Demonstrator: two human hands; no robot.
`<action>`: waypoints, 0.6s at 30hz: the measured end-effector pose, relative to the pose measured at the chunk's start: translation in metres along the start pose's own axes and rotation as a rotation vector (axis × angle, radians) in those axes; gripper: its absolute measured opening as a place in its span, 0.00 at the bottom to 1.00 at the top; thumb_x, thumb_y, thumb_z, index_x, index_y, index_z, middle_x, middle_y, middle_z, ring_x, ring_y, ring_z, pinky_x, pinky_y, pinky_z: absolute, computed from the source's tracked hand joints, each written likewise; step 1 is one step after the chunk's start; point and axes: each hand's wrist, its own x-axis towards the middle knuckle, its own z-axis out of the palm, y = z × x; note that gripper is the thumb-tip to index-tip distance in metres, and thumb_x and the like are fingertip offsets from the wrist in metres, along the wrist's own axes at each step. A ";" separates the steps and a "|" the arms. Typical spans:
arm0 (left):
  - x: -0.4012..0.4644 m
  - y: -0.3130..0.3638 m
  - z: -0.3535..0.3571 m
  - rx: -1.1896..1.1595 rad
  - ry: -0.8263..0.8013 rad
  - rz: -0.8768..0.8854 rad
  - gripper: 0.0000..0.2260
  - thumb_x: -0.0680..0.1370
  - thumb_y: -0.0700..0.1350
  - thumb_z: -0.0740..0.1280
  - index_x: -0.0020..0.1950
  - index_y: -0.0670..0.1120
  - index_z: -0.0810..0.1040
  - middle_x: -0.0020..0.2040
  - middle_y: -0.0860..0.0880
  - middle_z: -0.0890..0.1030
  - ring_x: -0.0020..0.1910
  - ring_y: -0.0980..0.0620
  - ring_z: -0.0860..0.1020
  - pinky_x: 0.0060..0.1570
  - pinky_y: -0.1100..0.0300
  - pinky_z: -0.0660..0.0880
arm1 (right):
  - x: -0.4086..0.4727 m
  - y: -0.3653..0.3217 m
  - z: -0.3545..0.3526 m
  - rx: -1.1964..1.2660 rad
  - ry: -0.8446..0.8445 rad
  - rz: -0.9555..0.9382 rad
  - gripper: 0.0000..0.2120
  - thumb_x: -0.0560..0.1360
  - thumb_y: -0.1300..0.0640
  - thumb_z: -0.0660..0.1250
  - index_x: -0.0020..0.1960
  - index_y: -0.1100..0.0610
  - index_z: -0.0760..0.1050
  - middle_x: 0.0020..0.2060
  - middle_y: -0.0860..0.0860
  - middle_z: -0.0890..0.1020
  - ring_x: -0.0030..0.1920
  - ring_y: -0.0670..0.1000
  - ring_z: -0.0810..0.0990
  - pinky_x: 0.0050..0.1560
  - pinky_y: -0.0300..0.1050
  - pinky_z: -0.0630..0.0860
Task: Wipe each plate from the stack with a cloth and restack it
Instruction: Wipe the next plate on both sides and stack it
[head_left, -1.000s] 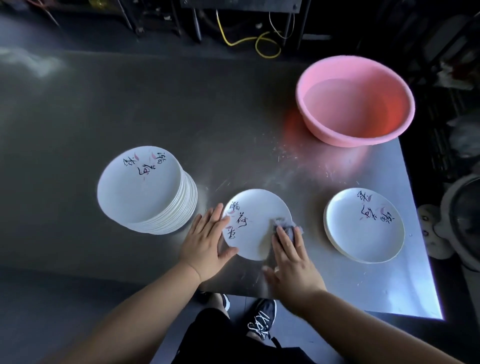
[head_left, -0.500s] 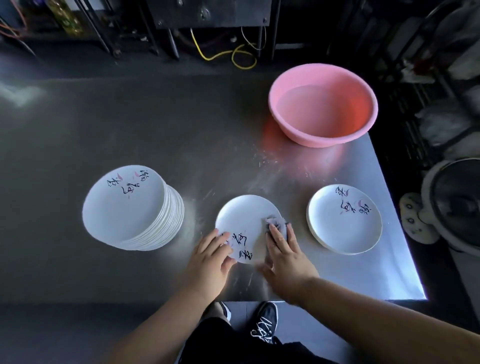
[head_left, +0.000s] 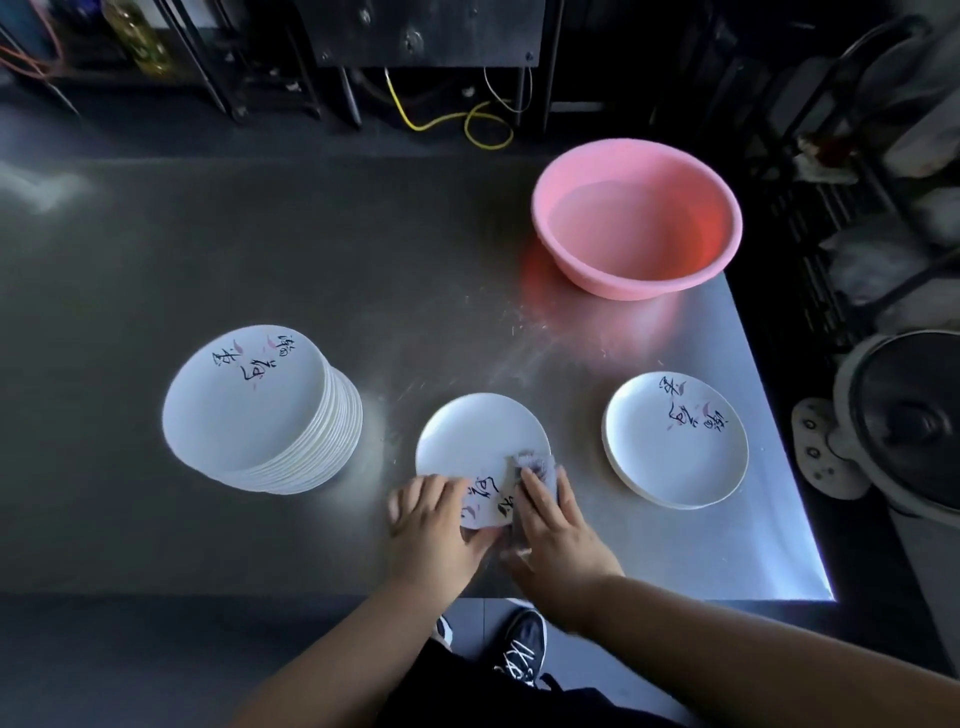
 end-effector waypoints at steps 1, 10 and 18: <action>0.001 0.001 -0.001 0.006 -0.012 0.013 0.28 0.66 0.71 0.74 0.59 0.54 0.81 0.56 0.55 0.78 0.58 0.46 0.75 0.58 0.47 0.68 | -0.005 0.001 0.003 -0.050 -0.008 -0.045 0.36 0.82 0.36 0.53 0.85 0.53 0.55 0.85 0.47 0.45 0.83 0.56 0.33 0.83 0.60 0.56; 0.008 -0.041 -0.010 0.063 -0.115 0.169 0.20 0.75 0.61 0.67 0.65 0.57 0.80 0.71 0.60 0.75 0.63 0.50 0.79 0.59 0.49 0.66 | 0.041 0.042 -0.047 0.036 -0.004 -0.010 0.35 0.85 0.37 0.52 0.86 0.50 0.49 0.85 0.40 0.43 0.84 0.53 0.35 0.84 0.55 0.51; 0.000 -0.030 0.004 -0.056 -0.014 0.128 0.20 0.68 0.54 0.82 0.57 0.54 0.85 0.60 0.57 0.82 0.57 0.50 0.79 0.55 0.55 0.63 | -0.005 -0.020 0.000 0.148 -0.032 0.165 0.37 0.85 0.39 0.53 0.86 0.54 0.41 0.84 0.44 0.37 0.83 0.61 0.33 0.82 0.59 0.55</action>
